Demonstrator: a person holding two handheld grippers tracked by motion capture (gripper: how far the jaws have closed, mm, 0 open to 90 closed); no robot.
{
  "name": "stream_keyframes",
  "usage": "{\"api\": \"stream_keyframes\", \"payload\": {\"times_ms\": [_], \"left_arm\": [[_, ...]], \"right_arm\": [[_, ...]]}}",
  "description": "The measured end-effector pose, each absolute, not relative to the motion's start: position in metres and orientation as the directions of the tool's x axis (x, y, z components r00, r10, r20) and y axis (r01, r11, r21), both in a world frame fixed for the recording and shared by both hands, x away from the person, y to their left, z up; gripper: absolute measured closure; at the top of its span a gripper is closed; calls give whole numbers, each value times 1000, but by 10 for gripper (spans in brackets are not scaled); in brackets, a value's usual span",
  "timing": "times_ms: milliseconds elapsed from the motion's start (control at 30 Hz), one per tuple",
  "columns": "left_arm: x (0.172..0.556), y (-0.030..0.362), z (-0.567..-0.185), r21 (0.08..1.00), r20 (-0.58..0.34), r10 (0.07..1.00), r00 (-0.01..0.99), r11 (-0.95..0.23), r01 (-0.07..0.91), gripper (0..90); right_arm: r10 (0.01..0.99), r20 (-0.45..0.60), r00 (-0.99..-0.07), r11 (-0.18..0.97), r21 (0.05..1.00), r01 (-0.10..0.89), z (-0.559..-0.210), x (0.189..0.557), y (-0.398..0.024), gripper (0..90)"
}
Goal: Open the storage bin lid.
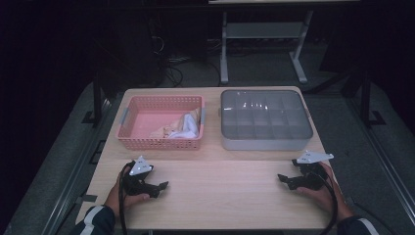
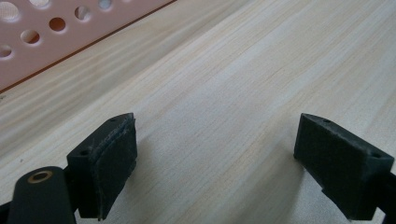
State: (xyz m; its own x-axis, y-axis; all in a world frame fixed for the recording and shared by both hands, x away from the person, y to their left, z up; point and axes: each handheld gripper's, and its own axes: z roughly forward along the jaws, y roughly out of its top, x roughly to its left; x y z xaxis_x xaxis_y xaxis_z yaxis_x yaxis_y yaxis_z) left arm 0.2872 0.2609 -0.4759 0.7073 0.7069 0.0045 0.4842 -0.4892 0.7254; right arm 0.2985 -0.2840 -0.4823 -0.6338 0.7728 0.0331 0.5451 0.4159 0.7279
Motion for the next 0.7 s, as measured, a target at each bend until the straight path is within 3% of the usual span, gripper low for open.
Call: {"api": "stream_keyframes", "payload": {"times_ms": [700], "left_arm": [[288, 260, -476, 723, 6, 706, 708, -492, 485, 125]], "right_arm": [[776, 37, -630, 413, 724, 552, -482, 300, -283, 132]]}}
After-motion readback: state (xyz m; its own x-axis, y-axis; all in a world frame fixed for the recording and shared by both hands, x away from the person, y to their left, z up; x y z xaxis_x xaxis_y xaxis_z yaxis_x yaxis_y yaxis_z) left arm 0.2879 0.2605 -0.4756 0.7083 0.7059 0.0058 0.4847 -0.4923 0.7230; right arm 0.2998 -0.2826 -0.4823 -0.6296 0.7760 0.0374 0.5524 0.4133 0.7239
